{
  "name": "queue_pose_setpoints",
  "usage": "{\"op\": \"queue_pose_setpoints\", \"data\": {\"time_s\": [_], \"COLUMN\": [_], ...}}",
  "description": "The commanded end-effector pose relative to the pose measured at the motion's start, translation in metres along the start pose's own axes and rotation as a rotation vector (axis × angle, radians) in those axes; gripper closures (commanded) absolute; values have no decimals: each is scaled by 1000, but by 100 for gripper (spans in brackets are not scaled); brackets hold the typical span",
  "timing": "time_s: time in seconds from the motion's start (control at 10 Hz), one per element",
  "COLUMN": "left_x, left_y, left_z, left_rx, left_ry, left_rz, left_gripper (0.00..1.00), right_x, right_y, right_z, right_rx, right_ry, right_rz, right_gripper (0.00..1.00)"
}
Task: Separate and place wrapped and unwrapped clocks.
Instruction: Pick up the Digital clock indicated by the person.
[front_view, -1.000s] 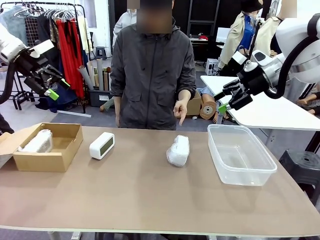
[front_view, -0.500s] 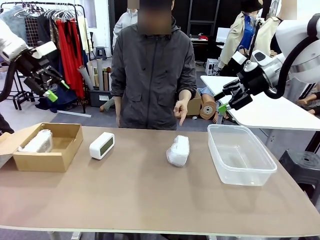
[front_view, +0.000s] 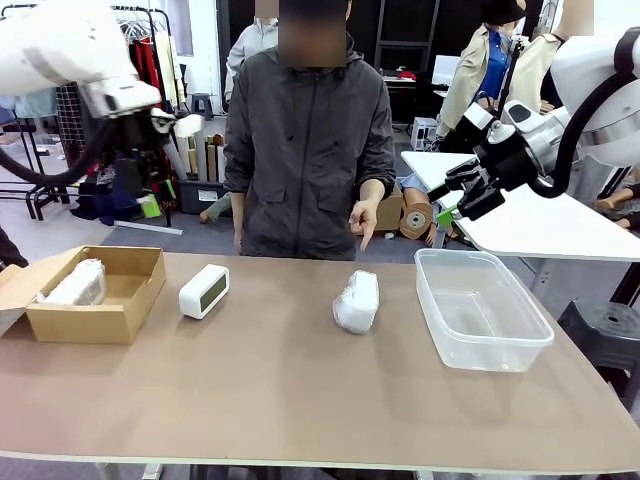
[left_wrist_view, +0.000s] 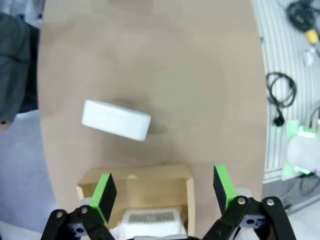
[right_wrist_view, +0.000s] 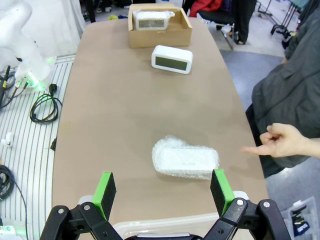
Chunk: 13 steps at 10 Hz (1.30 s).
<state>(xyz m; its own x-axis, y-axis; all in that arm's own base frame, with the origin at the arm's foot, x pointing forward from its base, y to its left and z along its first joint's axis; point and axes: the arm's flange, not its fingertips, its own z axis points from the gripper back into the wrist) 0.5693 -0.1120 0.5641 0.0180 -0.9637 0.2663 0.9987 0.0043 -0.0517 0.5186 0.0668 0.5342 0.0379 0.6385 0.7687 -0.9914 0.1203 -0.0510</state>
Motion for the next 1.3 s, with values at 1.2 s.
{"op": "queue_pose_setpoints", "data": {"time_s": [1.2], "left_x": [96], "left_y": [15], "left_z": [-89], "left_rx": [202], "left_ry": [-109], "left_rz": [44], "left_gripper": [0], "right_x": [1], "right_y": [0], "right_z": [2], "right_rx": [0], "right_ry": [2], "right_rz": [2], "right_gripper": [0]}}
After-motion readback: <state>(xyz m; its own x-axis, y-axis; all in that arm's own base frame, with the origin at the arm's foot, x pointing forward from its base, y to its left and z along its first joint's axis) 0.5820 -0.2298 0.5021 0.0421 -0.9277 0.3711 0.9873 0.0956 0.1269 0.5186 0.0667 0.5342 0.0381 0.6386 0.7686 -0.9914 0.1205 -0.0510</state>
